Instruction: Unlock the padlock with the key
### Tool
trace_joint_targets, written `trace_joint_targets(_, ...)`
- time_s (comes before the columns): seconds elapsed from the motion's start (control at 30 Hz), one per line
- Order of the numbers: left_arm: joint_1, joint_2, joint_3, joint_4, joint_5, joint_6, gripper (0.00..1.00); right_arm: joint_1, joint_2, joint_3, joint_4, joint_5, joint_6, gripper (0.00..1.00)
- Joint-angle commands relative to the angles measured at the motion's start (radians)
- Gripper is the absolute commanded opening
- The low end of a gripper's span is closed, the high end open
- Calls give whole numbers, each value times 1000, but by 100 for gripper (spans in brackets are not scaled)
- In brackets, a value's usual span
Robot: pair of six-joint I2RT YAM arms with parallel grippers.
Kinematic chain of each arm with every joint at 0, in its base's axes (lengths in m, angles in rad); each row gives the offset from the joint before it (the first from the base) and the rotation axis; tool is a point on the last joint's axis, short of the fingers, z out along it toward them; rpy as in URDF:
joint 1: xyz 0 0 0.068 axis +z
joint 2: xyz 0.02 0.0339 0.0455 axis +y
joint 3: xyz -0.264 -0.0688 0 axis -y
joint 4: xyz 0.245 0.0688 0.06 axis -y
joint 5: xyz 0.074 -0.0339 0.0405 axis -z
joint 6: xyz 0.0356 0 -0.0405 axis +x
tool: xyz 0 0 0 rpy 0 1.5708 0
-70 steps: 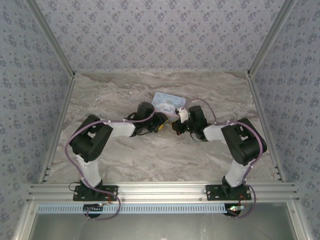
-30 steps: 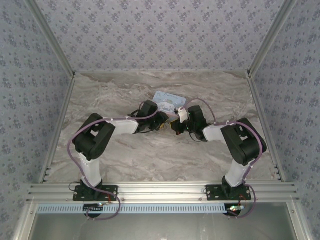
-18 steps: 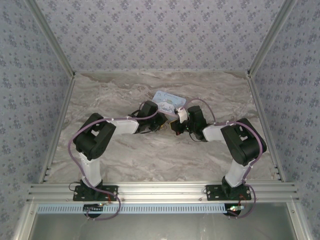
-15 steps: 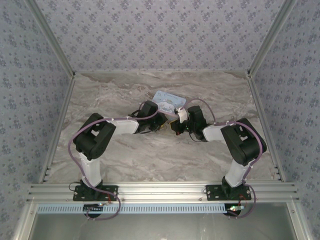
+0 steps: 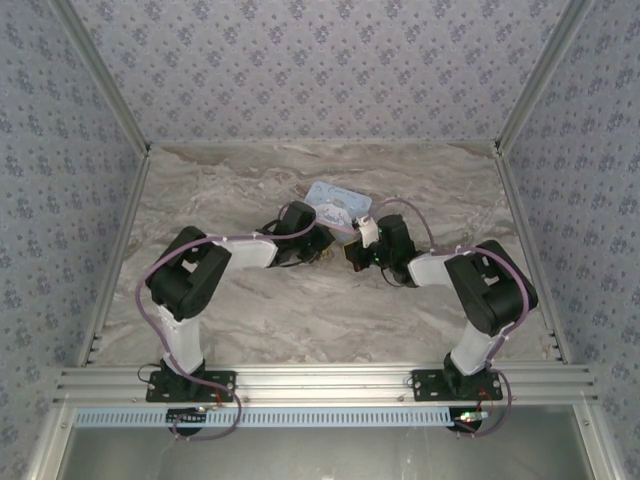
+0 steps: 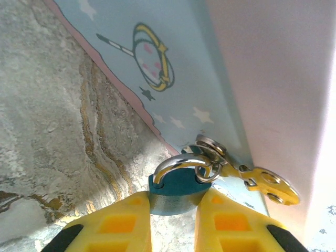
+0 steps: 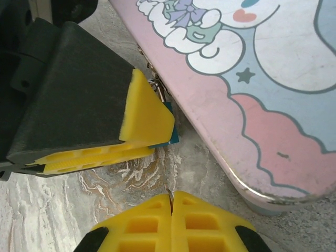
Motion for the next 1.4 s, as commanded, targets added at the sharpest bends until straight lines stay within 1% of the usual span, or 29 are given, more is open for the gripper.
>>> trace_joint_targets(0.0, -2, -51, -15, 15, 8, -19, 20, 11, 33, -11, 42, 24, 35, 0)
trace_joint_targets(0.33, -3, -59, -25, 38, 24, -39, 21, 21, 70, -2, 77, 34, 74, 0)
trace_joint_targets(0.47, -2, -59, -26, 37, 20, -29, 21, 20, 40, -17, 64, 52, 64, 0)
trace_joint_targets(0.57, -2, -56, -30, 35, 19, -19, 22, 11, -19, -42, 34, 65, 49, 0)
trace_joint_targets(0.67, 2, -56, -39, 35, 18, -15, 23, -11, -114, -82, 14, 57, 49, 0)
trace_joint_targets(0.77, 7, -56, -46, 36, 14, -9, 24, -41, -213, -104, -8, 22, 63, 0)
trace_joint_targets(0.87, 9, -56, -46, 39, 13, -2, 25, -63, -266, -65, -59, -17, 81, 0)
trace_joint_targets(0.97, 12, -55, -48, 43, 16, 0, 25, -82, -241, 22, -98, -65, 118, 0)
trace_joint_targets(1.13, 18, -55, -49, 46, 24, -2, 25, -96, -76, 221, -175, -126, 173, 0)
trace_joint_targets(1.23, 19, -56, -46, 47, 27, -1, 25, -93, 8, 317, -257, -109, 189, 0)
trace_joint_targets(1.37, 21, -51, -40, 51, 26, 6, 26, -88, 65, 352, -303, -72, 208, 0)
